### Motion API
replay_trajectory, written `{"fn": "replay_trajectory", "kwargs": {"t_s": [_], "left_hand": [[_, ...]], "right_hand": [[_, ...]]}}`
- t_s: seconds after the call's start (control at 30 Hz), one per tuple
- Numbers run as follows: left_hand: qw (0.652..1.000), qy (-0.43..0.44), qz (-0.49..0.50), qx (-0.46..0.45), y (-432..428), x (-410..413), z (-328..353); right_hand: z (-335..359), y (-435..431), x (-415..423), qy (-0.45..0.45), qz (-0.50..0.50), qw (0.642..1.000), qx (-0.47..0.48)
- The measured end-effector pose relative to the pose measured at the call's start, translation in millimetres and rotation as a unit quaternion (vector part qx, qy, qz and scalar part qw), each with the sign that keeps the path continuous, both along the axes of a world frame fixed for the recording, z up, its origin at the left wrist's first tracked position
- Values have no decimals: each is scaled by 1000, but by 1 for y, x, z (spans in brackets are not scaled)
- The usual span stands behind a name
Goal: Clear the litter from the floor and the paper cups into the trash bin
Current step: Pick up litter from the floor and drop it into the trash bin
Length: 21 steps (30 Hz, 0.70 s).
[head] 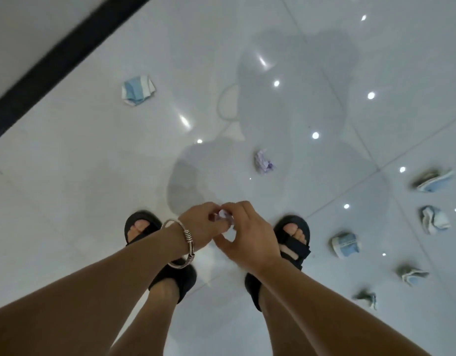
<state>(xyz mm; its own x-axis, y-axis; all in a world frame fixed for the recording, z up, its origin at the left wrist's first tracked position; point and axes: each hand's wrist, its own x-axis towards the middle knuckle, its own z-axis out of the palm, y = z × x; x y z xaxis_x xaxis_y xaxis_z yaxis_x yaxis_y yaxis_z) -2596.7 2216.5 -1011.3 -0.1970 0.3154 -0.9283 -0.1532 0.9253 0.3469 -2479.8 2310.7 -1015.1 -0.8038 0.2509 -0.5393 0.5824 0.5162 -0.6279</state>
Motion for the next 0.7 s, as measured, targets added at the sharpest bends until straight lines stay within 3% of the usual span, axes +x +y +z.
{"fn": "replay_trajectory", "kwargs": {"t_s": [0.07, 0.2, 0.33, 0.4, 0.57, 0.7], "left_hand": [[1000, -2, -18, 19, 15, -16, 11], [999, 48, -18, 14, 27, -41, 6], [989, 149, -13, -19, 6, -51, -29], [986, 163, -7, -41, -13, -48, -48], [984, 160, -21, -80, -64, -35, -68], [978, 167, -66, -106, -92, -31, -36]], "right_hand": [[11, 16, -12, 24, -3, 1000, 7], [-7, 58, -23, -21, 59, 998, -7], [-61, 98, -28, -110, 95, 968, 207], [-87, 102, -30, -164, 80, 956, 230], [-113, 72, -31, -180, 58, 966, 177], [-69, 37, -29, -180, 91, 975, 89]]}}
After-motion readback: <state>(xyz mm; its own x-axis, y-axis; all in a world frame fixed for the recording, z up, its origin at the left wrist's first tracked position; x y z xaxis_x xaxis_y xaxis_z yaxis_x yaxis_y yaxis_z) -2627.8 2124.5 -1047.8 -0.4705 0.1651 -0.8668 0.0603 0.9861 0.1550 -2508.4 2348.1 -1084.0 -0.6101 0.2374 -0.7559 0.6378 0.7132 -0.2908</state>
